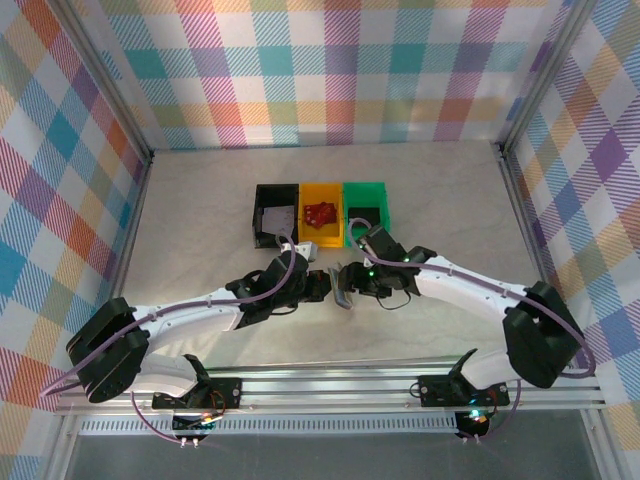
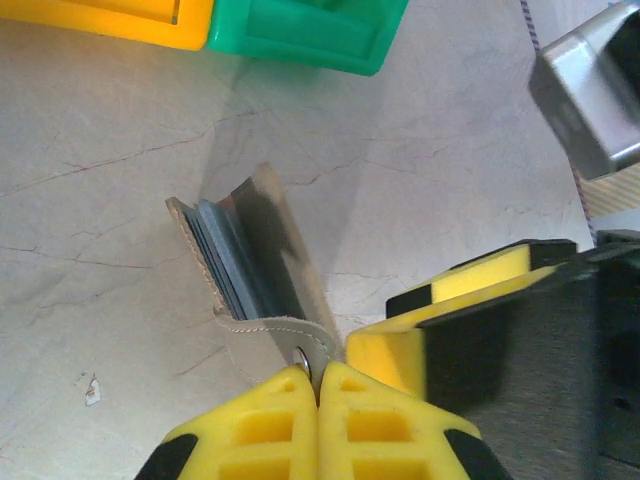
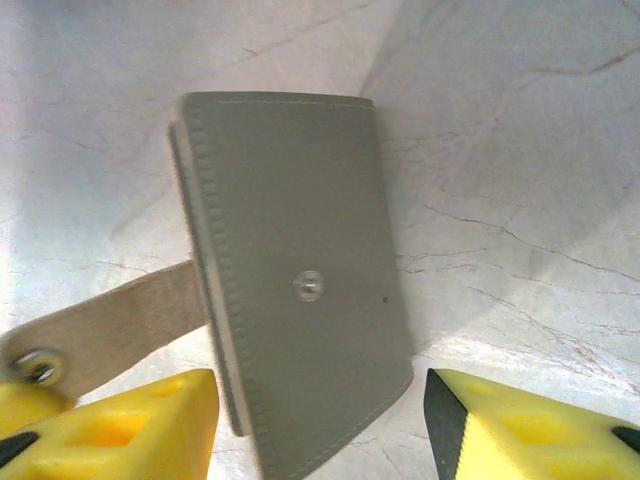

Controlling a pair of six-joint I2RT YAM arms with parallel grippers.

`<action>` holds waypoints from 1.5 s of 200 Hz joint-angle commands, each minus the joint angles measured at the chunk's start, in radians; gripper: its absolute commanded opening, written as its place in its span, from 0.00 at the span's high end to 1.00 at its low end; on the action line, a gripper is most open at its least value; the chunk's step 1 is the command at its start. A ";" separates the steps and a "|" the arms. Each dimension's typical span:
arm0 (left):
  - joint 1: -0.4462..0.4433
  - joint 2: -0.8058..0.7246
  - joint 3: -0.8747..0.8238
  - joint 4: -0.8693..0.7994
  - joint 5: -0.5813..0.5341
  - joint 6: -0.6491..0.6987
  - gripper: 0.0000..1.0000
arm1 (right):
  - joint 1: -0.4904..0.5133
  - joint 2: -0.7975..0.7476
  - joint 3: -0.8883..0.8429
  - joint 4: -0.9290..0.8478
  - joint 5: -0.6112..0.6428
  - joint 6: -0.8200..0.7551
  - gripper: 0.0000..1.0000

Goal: Take the credit cards out of the card holder

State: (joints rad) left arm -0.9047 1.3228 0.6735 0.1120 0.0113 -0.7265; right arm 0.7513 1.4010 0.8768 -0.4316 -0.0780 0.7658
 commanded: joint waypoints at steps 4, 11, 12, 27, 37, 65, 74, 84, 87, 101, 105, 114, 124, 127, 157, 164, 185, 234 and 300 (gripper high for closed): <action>0.009 -0.016 -0.004 0.034 0.022 -0.011 1.00 | -0.001 -0.043 0.001 -0.022 0.008 -0.005 0.45; 0.009 -0.015 0.000 0.034 0.024 -0.010 1.00 | -0.001 -0.052 0.001 -0.023 0.006 -0.007 0.45; 0.009 -0.016 0.001 0.034 0.025 -0.009 1.00 | -0.001 -0.054 -0.001 -0.024 0.006 -0.007 0.46; 0.009 -0.021 0.011 0.022 0.022 -0.005 1.00 | -0.002 -0.074 -0.003 -0.031 0.007 -0.008 0.46; 0.009 -0.026 0.018 0.016 0.023 -0.001 1.00 | -0.001 -0.084 -0.007 -0.035 0.012 -0.009 0.46; 0.009 -0.028 0.037 0.005 0.033 0.007 1.00 | -0.001 -0.080 -0.004 -0.045 0.007 -0.016 0.47; 0.009 -0.025 0.040 0.008 0.039 0.007 1.00 | -0.001 -0.071 0.000 -0.053 0.001 -0.016 0.48; 0.009 -0.021 0.043 0.012 0.047 0.006 1.00 | -0.001 -0.065 0.004 -0.060 0.001 -0.013 0.48; 0.009 -0.021 0.044 0.015 0.050 0.006 1.00 | -0.001 -0.066 0.004 -0.059 0.001 -0.013 0.48; 0.009 -0.020 0.050 0.021 0.058 0.004 1.00 | -0.002 -0.078 -0.005 -0.052 0.008 -0.011 0.49; 0.009 -0.019 0.054 0.020 0.059 0.006 1.00 | -0.002 -0.081 -0.007 -0.051 0.010 -0.011 0.49; 0.009 -0.020 0.061 0.013 0.059 0.009 1.00 | -0.001 -0.086 -0.007 -0.051 0.015 -0.013 0.49; 0.009 -0.018 0.068 0.008 0.059 0.015 1.00 | -0.002 -0.089 -0.005 -0.052 0.015 -0.016 0.50; 0.008 -0.016 0.069 0.007 0.059 0.014 1.00 | -0.002 -0.088 -0.006 -0.053 0.014 -0.016 0.50; 0.009 0.004 0.074 0.007 0.069 0.019 1.00 | -0.002 -0.063 -0.017 -0.039 0.003 -0.023 0.54; 0.008 0.008 0.071 0.012 0.072 0.018 1.00 | -0.001 -0.055 -0.020 -0.035 0.001 -0.025 0.55; 0.009 0.018 0.060 0.020 0.069 0.021 1.00 | -0.002 -0.039 -0.031 -0.024 0.005 -0.029 0.58; 0.018 0.029 0.001 0.054 0.073 0.033 1.00 | -0.003 -0.012 -0.035 -0.018 0.012 -0.048 0.61; 0.081 -0.012 -0.119 0.101 0.095 0.040 1.00 | -0.047 0.015 -0.058 0.019 -0.050 -0.058 0.62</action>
State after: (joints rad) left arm -0.8471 1.3418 0.5838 0.1856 0.0895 -0.7097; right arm 0.7246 1.4029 0.8349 -0.4355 -0.0937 0.7273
